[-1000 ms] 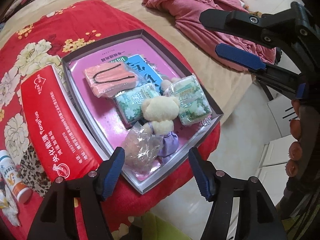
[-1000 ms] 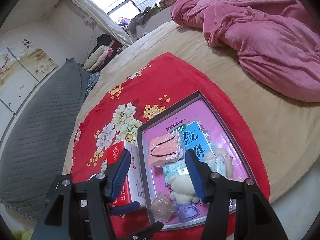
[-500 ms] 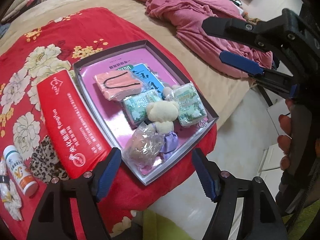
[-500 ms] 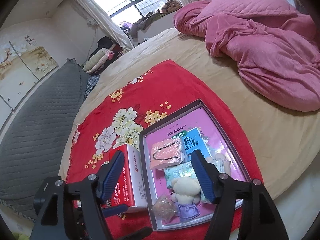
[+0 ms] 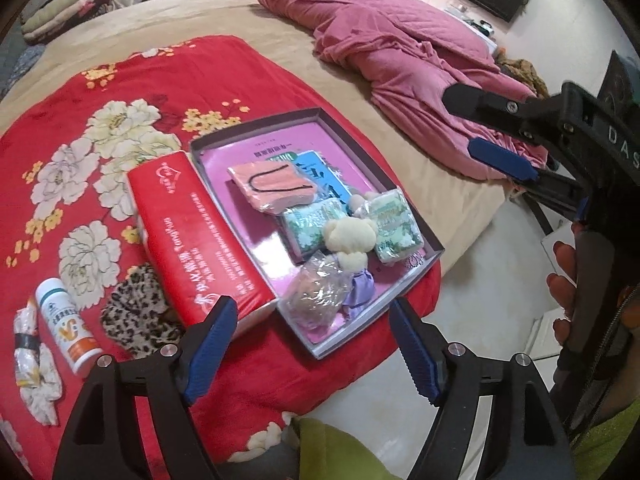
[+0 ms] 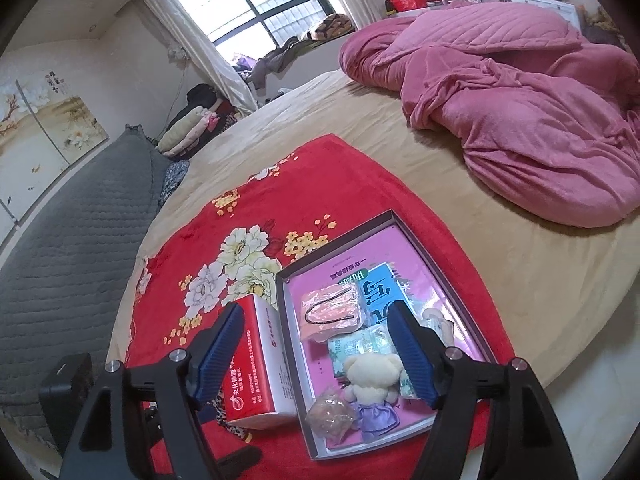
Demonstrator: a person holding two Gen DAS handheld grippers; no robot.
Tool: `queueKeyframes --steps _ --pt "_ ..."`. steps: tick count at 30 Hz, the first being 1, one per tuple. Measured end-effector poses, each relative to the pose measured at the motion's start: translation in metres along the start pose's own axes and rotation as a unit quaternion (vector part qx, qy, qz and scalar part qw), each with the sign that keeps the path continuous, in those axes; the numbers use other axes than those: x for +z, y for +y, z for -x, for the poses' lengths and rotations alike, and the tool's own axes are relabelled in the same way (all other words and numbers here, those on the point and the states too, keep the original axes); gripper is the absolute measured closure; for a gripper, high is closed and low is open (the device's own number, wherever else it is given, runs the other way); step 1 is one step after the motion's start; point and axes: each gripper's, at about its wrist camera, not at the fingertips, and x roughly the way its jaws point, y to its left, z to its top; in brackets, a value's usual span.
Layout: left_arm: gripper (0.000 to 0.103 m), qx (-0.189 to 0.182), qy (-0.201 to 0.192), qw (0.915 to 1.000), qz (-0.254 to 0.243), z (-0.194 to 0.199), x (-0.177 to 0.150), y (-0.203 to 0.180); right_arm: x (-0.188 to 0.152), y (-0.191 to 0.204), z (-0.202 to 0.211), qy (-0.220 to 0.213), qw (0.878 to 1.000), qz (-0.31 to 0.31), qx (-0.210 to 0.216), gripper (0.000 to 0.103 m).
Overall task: Organize soft objects
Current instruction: 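Open the left tool to release the bag and withdraw both tools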
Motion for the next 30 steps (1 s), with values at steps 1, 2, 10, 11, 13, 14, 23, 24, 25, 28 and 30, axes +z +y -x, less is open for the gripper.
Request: queueKeyframes --steps 1,2,10,11,13,14,23,24,25,28,30 --pt "0.024 0.001 -0.003 1.0 0.001 0.003 -0.001 0.002 -0.001 0.001 0.002 -0.002 1.0 0.002 -0.003 0.029" --pt "0.024 0.003 -0.005 1.0 0.002 0.005 -0.001 0.002 -0.001 0.002 0.003 -0.003 1.0 0.003 -0.005 0.029" --pt "0.024 0.013 -0.022 0.9996 0.007 0.024 -0.009 0.01 -0.006 0.014 0.023 -0.026 0.999 0.021 -0.033 0.023" --pt "0.024 0.013 -0.024 0.9996 0.008 0.027 -0.009 0.011 -0.007 0.015 0.025 -0.028 0.999 0.019 -0.032 0.023" --pt "0.024 0.015 -0.027 0.9995 0.01 0.031 -0.011 0.014 -0.007 0.015 0.031 -0.036 0.999 0.017 -0.033 0.023" --pt "0.024 0.015 -0.03 0.9994 0.011 0.034 -0.012 0.015 -0.007 0.015 0.034 -0.04 0.999 0.015 -0.034 0.023" --pt "0.023 0.025 -0.054 0.998 0.018 0.059 -0.023 0.029 -0.009 0.037 0.067 -0.089 0.994 0.033 -0.059 0.023" --pt "0.023 0.027 -0.056 0.9979 0.02 0.061 -0.024 0.031 -0.009 0.042 0.069 -0.091 0.993 0.039 -0.063 0.022" --pt "0.023 0.027 -0.058 0.9977 0.023 0.064 -0.025 0.034 -0.01 0.049 0.07 -0.092 0.992 0.047 -0.067 0.022" --pt "0.023 0.033 -0.064 0.9969 0.031 0.071 -0.031 0.045 -0.013 0.065 0.072 -0.092 0.991 0.065 -0.068 0.022" --pt "0.023 0.037 -0.066 0.9964 0.038 0.076 -0.036 0.054 -0.017 0.08 0.069 -0.086 0.99 0.087 -0.073 0.022"
